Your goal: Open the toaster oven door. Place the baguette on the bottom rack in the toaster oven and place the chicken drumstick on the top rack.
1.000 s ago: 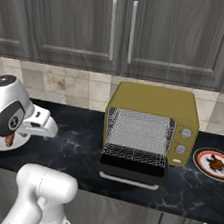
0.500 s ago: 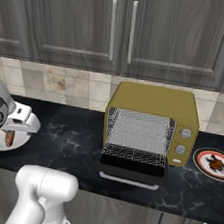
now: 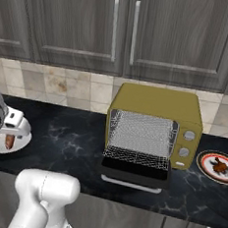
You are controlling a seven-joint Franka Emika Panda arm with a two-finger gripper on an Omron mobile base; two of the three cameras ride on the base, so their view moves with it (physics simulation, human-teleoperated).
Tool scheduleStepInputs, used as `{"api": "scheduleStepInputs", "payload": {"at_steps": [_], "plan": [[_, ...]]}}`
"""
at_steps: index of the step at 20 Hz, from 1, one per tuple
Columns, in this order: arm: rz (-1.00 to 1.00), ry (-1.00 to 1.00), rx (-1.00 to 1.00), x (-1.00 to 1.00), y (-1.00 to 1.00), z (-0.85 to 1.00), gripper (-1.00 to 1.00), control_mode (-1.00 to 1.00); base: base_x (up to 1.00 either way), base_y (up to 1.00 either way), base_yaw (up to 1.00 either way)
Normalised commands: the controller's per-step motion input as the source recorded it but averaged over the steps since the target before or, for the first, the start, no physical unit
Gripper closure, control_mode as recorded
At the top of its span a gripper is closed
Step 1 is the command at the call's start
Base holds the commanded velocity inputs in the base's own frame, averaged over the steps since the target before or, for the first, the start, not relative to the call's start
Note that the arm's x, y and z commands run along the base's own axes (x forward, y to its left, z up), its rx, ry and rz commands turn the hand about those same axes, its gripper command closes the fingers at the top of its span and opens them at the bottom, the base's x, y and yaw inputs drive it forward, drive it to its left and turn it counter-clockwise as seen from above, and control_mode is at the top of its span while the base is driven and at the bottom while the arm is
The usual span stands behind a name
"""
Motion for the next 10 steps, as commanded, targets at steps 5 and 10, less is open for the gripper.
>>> {"api": "scheduleStepInputs", "payload": {"at_steps": [5,10], "plan": [[0.2,0.0,0.07,0.33,0.44,-0.14,-1.0,-1.0,0.0,0.0,0.0],[0.15,0.02,0.0,0.3,0.42,-0.1,-1.0,-1.0,0.0,0.0,0.0]]}}
